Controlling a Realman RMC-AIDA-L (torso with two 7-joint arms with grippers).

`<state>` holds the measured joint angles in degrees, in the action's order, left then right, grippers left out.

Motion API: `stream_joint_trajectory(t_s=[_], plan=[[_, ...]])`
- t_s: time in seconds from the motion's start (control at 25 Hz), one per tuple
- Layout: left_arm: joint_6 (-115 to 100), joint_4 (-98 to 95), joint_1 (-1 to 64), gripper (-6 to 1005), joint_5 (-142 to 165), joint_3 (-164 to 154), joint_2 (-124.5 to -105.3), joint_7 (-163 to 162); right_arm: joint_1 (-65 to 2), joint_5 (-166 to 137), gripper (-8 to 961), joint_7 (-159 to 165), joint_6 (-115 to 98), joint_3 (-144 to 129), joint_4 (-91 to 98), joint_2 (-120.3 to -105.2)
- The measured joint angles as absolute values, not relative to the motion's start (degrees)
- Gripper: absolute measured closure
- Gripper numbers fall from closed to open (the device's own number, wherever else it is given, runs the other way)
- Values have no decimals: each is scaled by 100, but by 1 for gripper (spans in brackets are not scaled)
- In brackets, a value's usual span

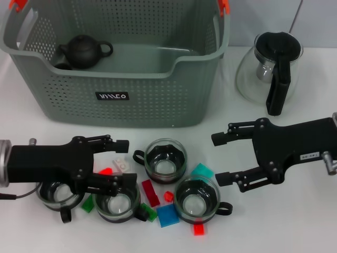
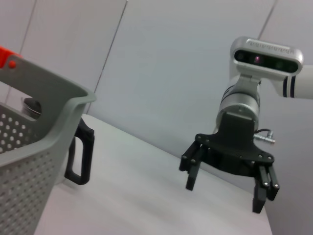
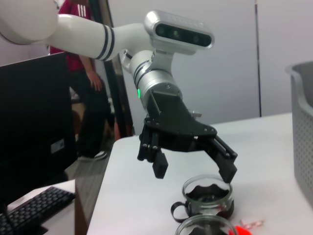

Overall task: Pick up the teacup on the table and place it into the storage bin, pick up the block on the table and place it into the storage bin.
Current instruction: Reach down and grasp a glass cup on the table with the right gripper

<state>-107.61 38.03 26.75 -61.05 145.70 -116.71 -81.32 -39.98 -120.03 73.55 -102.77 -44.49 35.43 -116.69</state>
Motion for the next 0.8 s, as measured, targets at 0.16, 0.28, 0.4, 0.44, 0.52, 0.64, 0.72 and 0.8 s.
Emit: stream_joint_trajectory(t_s=[0.16,0.28,0.4,0.44,0.52,0.64,0.72,0.8], plan=[[-10761,3805,2600,50,-6085,14710,-11613,-8156,-4034,-12123,92,8186,-10432,-4722,4158,-11680],[-10702,3806,2523,50,-6071,14837,-11583,-8156,-4113,-12237,92,8844,-10468,-5073,4568,-11690],[-10689,3806,2489,49,-6066,14865,-11561,-8156,-4260,-12373,92,9232,-10476,-5419,4815,-11730],[-10686,3806,2483,49,-6064,14865,-11547,-8151,-4319,-12414,92,9344,-10479,-5539,4864,-11745],[-10659,3806,2460,50,-6057,14867,-11519,-8131,-4460,-12486,93,9538,-10491,-5753,4891,-11785],[-10602,3803,2409,50,-6055,14869,-11474,-8116,-4701,-12715,93,9817,-10478,-6000,4904,-11882],[-10587,3799,2375,50,-6057,14869,-11447,-8114,-4860,-12915,93,9964,-10459,-6140,4904,-11960],[-10585,3799,2352,50,-6077,14871,-11439,-8113,-5010,-13061,93,10130,-10428,-6327,4905,-12015]])
